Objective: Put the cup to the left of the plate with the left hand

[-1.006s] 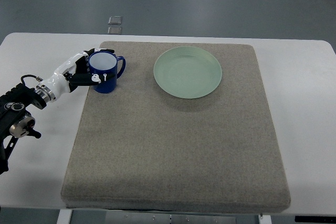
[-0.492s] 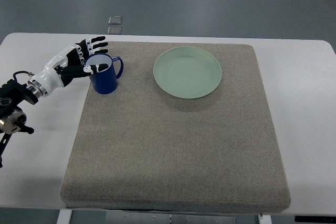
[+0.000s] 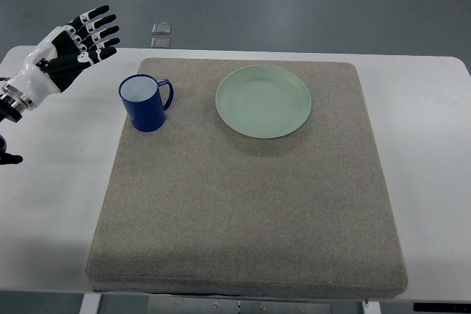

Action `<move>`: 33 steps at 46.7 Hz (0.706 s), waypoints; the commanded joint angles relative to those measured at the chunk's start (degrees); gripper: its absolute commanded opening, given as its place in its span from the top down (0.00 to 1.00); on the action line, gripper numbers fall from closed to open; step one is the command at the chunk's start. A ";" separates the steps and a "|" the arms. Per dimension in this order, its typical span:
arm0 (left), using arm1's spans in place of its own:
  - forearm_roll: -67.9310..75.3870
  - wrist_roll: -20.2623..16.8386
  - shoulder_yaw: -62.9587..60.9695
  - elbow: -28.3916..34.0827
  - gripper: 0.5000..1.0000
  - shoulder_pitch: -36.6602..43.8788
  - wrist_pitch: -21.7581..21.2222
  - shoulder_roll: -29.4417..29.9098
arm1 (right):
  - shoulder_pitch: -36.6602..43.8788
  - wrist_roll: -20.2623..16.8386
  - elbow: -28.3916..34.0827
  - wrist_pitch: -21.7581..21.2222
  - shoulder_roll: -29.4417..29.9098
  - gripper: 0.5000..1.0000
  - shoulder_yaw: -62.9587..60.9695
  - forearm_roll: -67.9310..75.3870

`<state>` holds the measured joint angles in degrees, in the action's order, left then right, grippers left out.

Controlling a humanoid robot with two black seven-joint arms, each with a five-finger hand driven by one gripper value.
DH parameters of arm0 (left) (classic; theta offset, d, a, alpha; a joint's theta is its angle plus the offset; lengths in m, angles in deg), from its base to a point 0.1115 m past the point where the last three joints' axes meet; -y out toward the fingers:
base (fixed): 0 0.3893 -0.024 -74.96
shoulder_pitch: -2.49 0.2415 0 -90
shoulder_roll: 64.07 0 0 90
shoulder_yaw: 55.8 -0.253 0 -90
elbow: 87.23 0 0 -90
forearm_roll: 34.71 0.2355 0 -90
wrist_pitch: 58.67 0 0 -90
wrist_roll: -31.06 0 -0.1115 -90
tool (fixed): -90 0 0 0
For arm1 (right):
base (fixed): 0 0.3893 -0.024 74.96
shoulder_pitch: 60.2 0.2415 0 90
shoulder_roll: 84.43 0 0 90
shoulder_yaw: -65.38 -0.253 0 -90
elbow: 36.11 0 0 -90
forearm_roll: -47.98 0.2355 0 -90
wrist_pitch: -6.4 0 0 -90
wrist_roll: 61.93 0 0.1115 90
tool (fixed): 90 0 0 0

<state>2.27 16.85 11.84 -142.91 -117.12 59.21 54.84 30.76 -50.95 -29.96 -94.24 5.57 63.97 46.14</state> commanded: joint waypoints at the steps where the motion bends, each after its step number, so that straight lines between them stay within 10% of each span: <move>1: -0.59 0.76 -0.31 1.10 0.09 -2.29 -0.11 0.09 | 0.00 0.00 0.00 0.00 0.00 0.14 0.00 0.00; 18: -3.40 8.05 -3.91 15.07 0.01 -14.86 2.17 -0.17 | 0.00 0.00 0.00 0.09 0.00 0.14 0.00 0.00; 33: -29.31 26.07 -6.73 20.08 0.00 -16.97 5.60 -1.40 | 0.00 0.00 0.00 0.00 0.00 0.14 0.00 0.00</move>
<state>-21.16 39.46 5.07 -123.49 -134.08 63.34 53.39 30.77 -50.95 -29.96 -94.22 5.57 63.97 46.13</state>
